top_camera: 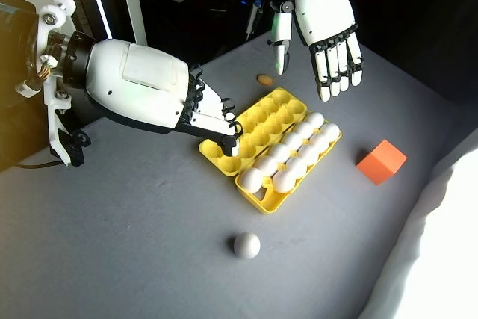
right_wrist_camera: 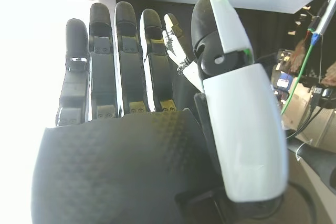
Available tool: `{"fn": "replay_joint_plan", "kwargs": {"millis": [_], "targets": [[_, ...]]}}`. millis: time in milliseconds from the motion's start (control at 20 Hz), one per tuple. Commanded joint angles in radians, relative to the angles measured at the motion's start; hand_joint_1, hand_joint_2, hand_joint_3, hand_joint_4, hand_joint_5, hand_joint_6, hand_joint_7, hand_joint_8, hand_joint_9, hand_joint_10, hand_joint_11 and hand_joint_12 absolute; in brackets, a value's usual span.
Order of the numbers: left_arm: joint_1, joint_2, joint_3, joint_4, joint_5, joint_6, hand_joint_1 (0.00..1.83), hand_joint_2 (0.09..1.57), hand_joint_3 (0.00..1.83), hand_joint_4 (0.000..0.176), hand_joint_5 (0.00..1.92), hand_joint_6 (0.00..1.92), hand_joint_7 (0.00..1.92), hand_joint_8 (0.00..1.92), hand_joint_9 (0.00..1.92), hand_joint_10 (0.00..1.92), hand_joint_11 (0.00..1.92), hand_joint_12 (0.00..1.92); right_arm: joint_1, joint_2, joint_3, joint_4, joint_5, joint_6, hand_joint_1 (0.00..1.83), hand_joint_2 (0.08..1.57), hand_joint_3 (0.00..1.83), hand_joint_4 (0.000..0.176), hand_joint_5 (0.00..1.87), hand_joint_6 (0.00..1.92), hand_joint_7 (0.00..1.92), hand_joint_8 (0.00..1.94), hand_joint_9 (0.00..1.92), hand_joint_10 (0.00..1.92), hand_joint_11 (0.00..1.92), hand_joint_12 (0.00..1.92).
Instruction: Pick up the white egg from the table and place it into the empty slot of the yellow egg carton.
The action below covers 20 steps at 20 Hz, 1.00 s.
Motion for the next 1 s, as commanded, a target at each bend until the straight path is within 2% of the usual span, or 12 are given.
{"fn": "replay_joint_plan", "kwargs": {"millis": [0,150,250,350,450,550,600,750,850,950], "targets": [[-0.011,0.014,0.003,0.063,0.002,0.003,0.00,1.24,0.01,0.000,0.15,0.00,0.13,0.00,0.09,0.00,0.00,0.12,0.015,0.011,-0.003,0.012,0.110,0.003,0.00,1.36,0.01,0.000,0.22,0.00,0.20,0.00,0.16,0.01,0.00,0.35],[-0.009,0.014,0.004,0.063,0.002,0.003,0.00,1.24,0.00,0.000,0.14,0.00,0.13,0.01,0.07,0.00,0.01,0.08,0.015,0.011,-0.003,0.012,0.110,0.003,0.00,1.37,0.00,0.000,0.25,0.01,0.24,0.01,0.20,0.01,0.00,0.42],[-0.006,0.014,0.004,0.063,-0.003,0.003,0.00,1.25,0.00,0.000,0.19,0.00,0.18,0.00,0.12,0.00,0.00,0.21,0.015,0.011,-0.003,0.012,0.109,0.003,0.00,1.37,0.00,0.000,0.28,0.01,0.26,0.01,0.22,0.01,0.00,0.46],[-0.007,0.014,0.004,0.063,-0.018,0.003,0.00,1.25,0.00,0.000,0.19,0.00,0.18,0.01,0.12,0.00,0.00,0.18,0.015,0.011,-0.003,0.012,0.109,0.003,0.17,1.34,0.00,0.000,0.32,0.01,0.30,0.01,0.25,0.01,0.00,0.56],[-0.010,0.014,0.005,0.063,-0.037,0.002,0.00,1.24,0.00,0.000,0.19,0.00,0.18,0.00,0.13,0.00,0.00,0.22,0.015,0.011,-0.002,0.012,0.109,0.001,0.27,1.29,0.00,0.000,0.32,0.00,0.31,0.01,0.27,0.01,0.00,0.57],[-0.011,0.013,0.008,0.066,-0.047,0.002,0.00,1.25,0.00,0.000,0.18,0.00,0.16,0.00,0.12,0.00,0.00,0.21,0.016,0.017,-0.002,0.012,0.084,-0.043,0.41,1.21,0.00,0.000,0.34,0.01,0.33,0.00,0.28,0.01,0.00,0.58],[-0.012,0.013,0.008,0.067,-0.051,0.002,0.00,1.25,0.00,0.000,0.18,0.00,0.17,0.00,0.12,0.00,0.00,0.21,0.017,0.020,-0.002,0.012,0.071,-0.057,0.53,1.15,0.00,0.000,0.38,0.01,0.36,0.01,0.30,0.01,0.00,0.65],[-0.012,0.012,0.002,0.061,-0.065,0.002,0.00,1.25,0.00,0.000,0.17,0.00,0.17,0.00,0.12,0.00,0.00,0.20,0.008,0.029,-0.002,0.012,0.072,-0.048,0.67,1.07,0.00,0.000,0.36,0.00,0.34,0.00,0.29,0.00,0.00,0.68],[-0.011,0.011,-0.004,0.052,-0.082,0.002,0.00,1.25,0.00,0.000,0.22,0.00,0.21,0.00,0.16,0.00,0.00,0.29,-0.020,0.034,0.003,0.012,0.066,-0.020,0.76,1.03,0.00,0.000,0.33,0.00,0.31,0.00,0.27,0.00,0.00,0.65],[-0.011,0.011,-0.011,0.046,-0.102,0.002,0.00,1.24,0.00,0.000,0.19,0.00,0.18,0.00,0.14,0.00,0.00,0.24,-0.074,0.031,0.036,0.012,0.088,0.038,0.89,1.02,0.00,0.000,0.25,0.00,0.22,0.00,0.19,0.00,0.00,0.51]]}}
